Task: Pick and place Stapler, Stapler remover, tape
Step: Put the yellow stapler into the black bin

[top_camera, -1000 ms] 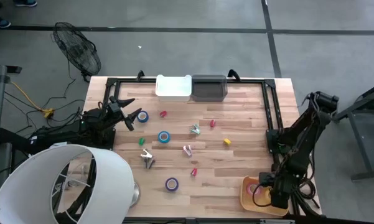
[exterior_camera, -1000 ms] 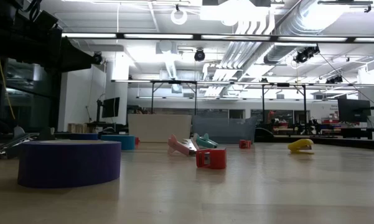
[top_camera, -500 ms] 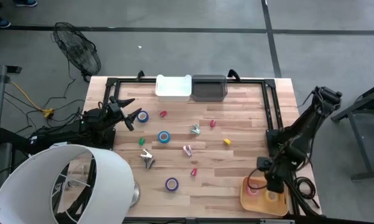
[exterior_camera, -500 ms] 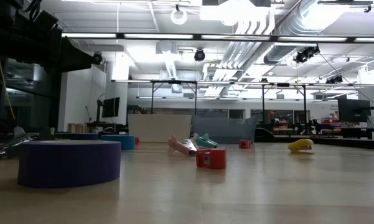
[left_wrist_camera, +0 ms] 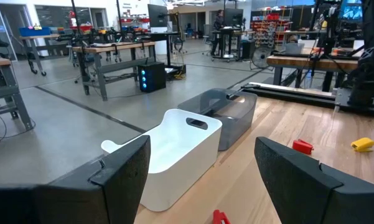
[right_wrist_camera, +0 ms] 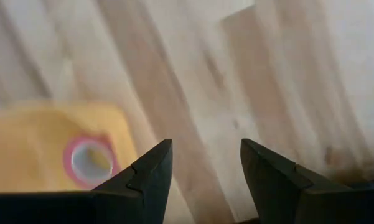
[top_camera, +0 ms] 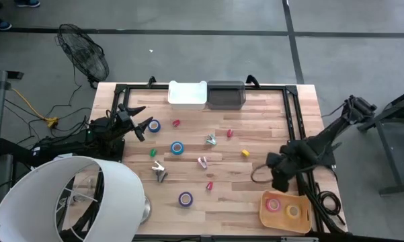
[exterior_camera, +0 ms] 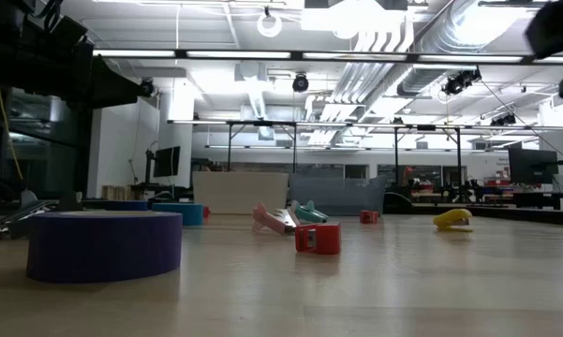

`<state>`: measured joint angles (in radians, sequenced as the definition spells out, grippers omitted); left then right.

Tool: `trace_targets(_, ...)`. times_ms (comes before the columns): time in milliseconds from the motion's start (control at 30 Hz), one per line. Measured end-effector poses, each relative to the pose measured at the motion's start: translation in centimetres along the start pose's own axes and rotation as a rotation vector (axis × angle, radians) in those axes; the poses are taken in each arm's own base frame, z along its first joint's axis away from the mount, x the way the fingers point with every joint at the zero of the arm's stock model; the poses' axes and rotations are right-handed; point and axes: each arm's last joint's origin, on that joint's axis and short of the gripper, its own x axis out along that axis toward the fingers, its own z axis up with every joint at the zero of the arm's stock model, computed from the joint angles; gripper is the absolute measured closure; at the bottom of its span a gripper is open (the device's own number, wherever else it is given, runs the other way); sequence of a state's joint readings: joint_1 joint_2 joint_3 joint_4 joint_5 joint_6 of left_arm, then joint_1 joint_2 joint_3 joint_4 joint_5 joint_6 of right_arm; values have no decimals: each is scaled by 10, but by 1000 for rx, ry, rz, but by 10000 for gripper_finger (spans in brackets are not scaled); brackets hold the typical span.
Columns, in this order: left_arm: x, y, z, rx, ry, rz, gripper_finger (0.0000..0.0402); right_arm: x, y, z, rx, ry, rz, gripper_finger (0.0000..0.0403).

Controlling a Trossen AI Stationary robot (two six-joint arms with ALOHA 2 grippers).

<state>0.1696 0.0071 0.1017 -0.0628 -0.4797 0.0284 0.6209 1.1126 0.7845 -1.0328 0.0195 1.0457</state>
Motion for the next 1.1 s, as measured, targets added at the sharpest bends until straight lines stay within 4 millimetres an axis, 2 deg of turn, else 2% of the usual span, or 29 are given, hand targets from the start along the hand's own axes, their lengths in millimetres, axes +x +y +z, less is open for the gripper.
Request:
trace_targets(400, 0, 0, 0, 0, 0, 0, 117, 5, -41, 62, 266, -91, -19, 221)
trace_targets(567, 0, 0, 0, 0, 0, 0, 117, 26, -51, 91, 319, -70, -11, 211)
trace_targets(767, 0, 0, 0, 0, 0, 0, 117, 60, -57, 119, 351, -15, -11, 170)
trace_targets(900, 0, 0, 0, 0, 0, 0, 117, 68, -58, 134, 338, 1, -85, 149)
trace_targets(1100, 0, 0, 0, 0, 0, 0, 117, 79, -61, 149, 328, 84, -100, 147)
